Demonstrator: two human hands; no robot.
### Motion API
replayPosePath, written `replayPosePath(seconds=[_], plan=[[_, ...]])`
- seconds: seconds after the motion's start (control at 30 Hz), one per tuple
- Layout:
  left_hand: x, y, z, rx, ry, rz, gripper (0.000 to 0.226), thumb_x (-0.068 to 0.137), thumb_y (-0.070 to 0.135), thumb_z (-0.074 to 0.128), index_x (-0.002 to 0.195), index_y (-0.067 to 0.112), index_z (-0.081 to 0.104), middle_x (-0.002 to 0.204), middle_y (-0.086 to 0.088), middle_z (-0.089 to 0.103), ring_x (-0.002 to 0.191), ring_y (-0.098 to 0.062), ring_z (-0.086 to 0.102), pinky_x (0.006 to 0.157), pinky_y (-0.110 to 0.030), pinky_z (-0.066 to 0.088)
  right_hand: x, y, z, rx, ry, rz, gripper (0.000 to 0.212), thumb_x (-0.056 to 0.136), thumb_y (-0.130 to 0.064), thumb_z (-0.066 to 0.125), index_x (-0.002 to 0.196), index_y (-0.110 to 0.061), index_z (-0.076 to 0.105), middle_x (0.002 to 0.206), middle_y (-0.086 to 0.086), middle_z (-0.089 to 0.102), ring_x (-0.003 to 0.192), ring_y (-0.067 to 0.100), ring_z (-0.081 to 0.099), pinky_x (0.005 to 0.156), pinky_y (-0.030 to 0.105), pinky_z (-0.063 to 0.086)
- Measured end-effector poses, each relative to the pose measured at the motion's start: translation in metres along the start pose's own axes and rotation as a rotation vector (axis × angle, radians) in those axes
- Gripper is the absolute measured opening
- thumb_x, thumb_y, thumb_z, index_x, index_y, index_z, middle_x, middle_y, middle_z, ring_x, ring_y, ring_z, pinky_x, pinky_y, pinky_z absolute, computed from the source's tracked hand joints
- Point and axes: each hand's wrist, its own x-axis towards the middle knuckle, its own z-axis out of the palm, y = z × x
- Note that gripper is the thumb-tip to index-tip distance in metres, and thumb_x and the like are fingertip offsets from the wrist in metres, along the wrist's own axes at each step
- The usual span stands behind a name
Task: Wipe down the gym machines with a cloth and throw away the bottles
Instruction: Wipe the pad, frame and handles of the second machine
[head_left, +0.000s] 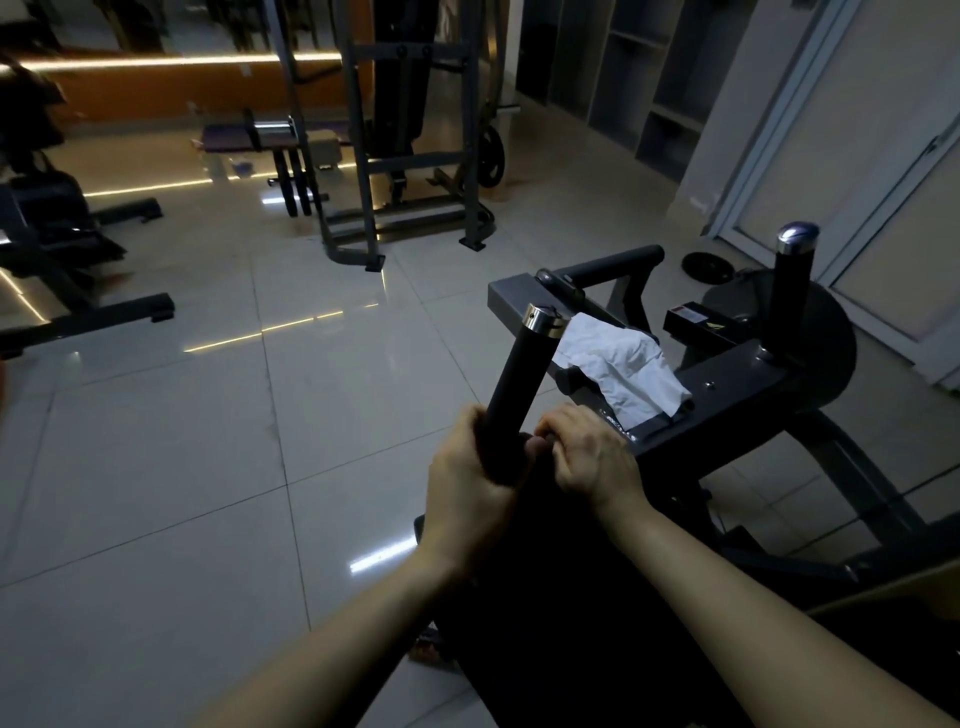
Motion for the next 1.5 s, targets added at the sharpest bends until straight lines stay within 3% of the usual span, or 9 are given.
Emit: replayPosePath(seconds=[0.27, 0.5, 0.63, 0.73, 0.8, 0.97, 1.17, 1.37, 1.5], plan=[[0.006, -0.011, -0.022, 0.106, -0.052, 0.219, 0.046, 0.102, 0.056, 0.044, 0.141, 0.032, 0.048, 0.118, 0.007, 0.071, 0.1, -0.015, 0.07, 0.078, -0.043, 0.058, 0.0, -0.001, 0.002, 0.035, 0.015, 0.021, 0.01, 0.079, -0.018, 0.047, 0.083, -0.019, 0.056, 0.087, -0.006, 0.057, 0.085, 0.017, 0.051, 0.073, 0.029, 0.038], [0.027, 0.02, -0.011, -0.112, 0.155, 0.171, 0.038, 0.103, 0.046, 0.047, 0.09, 0.016, 0.066, 0.074, 0.003, 0.066, 0.066, -0.014, 0.065, 0.056, -0.036, 0.051, -0.001, -0.001, 0.003, 0.04, 0.007, 0.026, 0.012, 0.075, -0.017, 0.047, 0.083, -0.019, 0.055, 0.085, -0.003, 0.057, 0.084, 0.02, 0.053, 0.072, 0.034, 0.044], [0.031, 0.036, -0.013, -0.242, 0.201, 0.158, 0.022, 0.101, 0.036, 0.059, 0.107, 0.015, 0.062, 0.089, 0.002, 0.07, 0.079, -0.007, 0.069, 0.069, -0.017, 0.051, -0.002, -0.001, 0.001, 0.082, -0.011, 0.02, 0.011, 0.086, -0.025, 0.044, 0.082, -0.02, 0.053, 0.084, -0.008, 0.054, 0.083, 0.016, 0.05, 0.073, 0.032, 0.04], [0.023, 0.032, -0.01, -0.332, -0.087, 0.063, 0.078, 0.078, 0.035, 0.083, 0.143, 0.025, 0.041, 0.11, -0.001, 0.069, 0.105, -0.013, 0.07, 0.089, -0.025, 0.055, 0.002, 0.001, -0.008, 0.203, -0.076, 0.074, 0.039, 0.089, -0.044, 0.034, 0.087, -0.018, 0.064, 0.087, -0.008, 0.062, 0.089, 0.015, 0.053, 0.075, 0.034, 0.042], [0.018, 0.014, -0.009, -0.088, -0.236, 0.129, 0.108, 0.073, 0.029, 0.09, 0.156, 0.034, 0.022, 0.119, 0.003, 0.068, 0.109, -0.017, 0.069, 0.09, -0.032, 0.055, 0.003, 0.003, -0.015, 0.322, -0.123, 0.107, 0.053, 0.088, -0.054, 0.03, 0.088, -0.017, 0.068, 0.087, -0.007, 0.065, 0.091, 0.015, 0.055, 0.079, 0.039, 0.045], [0.034, 0.011, -0.015, -0.044, -0.226, 0.043, 0.032, 0.077, 0.026, 0.085, 0.1, 0.015, 0.065, 0.082, -0.006, 0.07, 0.076, -0.024, 0.07, 0.069, -0.048, 0.058, 0.002, 0.0, -0.025, 0.403, -0.169, 0.086, 0.05, 0.089, -0.058, 0.033, 0.083, -0.02, 0.065, 0.076, -0.015, 0.058, 0.085, 0.009, 0.055, 0.075, 0.034, 0.044], [0.071, 0.03, -0.038, -0.386, -0.957, -0.31, 0.01, 0.076, 0.001, 0.065, 0.078, 0.011, 0.063, 0.071, -0.005, 0.054, 0.059, -0.011, 0.052, 0.055, -0.019, 0.04, 0.003, -0.002, -0.023, 0.267, -0.218, 0.004, 0.051, 0.081, -0.06, 0.039, 0.09, -0.02, 0.069, 0.089, -0.01, 0.061, 0.086, 0.008, 0.051, 0.077, 0.027, 0.037], [0.044, 0.028, -0.022, -0.277, -0.475, -0.274, 0.023, 0.082, 0.017, 0.083, 0.083, 0.003, 0.065, 0.076, -0.013, 0.064, 0.077, -0.022, 0.066, 0.075, -0.036, 0.053, 0.005, 0.0, -0.022, 0.195, -0.238, 0.029, 0.05, 0.071, -0.049, 0.039, 0.097, -0.016, 0.066, 0.09, -0.004, 0.061, 0.091, 0.019, 0.056, 0.08, 0.036, 0.046], [0.038, 0.035, -0.013, 0.048, -0.149, 0.002, 0.047, 0.077, 0.059, 0.076, 0.09, 0.016, 0.063, 0.078, -0.007, 0.065, 0.072, -0.021, 0.062, 0.066, -0.037, 0.05, 0.003, 0.001, -0.018, 0.208, -0.245, 0.007, 0.019, 0.077, -0.043, 0.043, 0.085, -0.031, 0.055, 0.089, -0.008, 0.057, 0.089, 0.018, 0.053, 0.076, 0.037, 0.044]])
